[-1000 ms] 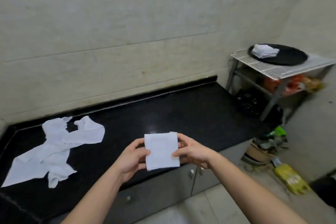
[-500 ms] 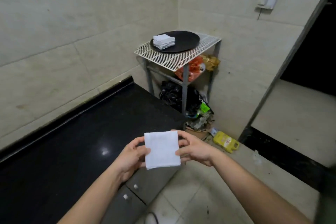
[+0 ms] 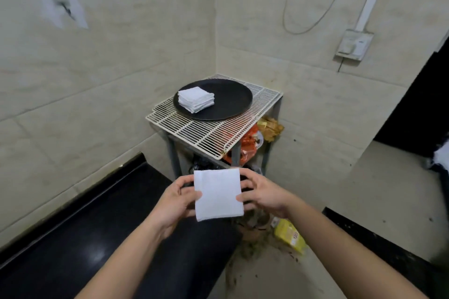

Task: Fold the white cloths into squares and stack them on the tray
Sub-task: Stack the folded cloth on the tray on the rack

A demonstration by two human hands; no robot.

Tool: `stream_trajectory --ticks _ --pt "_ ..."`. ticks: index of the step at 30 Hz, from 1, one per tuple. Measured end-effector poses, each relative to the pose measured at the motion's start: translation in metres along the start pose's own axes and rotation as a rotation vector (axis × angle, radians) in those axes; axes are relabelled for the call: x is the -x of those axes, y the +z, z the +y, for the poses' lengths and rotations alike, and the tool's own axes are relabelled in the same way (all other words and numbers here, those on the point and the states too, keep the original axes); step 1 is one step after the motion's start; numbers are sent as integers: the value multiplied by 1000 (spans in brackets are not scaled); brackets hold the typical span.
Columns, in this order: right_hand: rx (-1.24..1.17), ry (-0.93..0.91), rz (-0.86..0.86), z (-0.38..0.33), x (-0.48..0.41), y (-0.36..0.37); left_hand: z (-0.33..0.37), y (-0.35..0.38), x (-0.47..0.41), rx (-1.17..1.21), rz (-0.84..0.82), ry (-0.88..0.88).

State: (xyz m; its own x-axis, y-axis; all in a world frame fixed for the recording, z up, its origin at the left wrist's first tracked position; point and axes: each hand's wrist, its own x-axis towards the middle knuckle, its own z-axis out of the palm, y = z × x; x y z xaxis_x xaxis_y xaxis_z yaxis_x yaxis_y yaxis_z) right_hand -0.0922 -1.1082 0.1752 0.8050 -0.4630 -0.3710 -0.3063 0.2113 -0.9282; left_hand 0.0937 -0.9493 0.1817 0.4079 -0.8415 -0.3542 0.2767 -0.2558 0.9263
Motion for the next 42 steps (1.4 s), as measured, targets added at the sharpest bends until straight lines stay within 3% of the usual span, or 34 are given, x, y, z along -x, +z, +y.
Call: stream_trajectory --ticks 10,25,32,42 --pt "21 -118 -15 -96 -104 -68 94 1 -126 -26 85 99" --pt "125 -126 -189 -210 -330 -183 191 17 -310 177 456 69" --pt "112 -115 -73 -237 -401 -248 230 55 -409 -56 624 83" --pt "345 -10 -33 -221 -453 -272 218 61 -486 -670 694 -173"
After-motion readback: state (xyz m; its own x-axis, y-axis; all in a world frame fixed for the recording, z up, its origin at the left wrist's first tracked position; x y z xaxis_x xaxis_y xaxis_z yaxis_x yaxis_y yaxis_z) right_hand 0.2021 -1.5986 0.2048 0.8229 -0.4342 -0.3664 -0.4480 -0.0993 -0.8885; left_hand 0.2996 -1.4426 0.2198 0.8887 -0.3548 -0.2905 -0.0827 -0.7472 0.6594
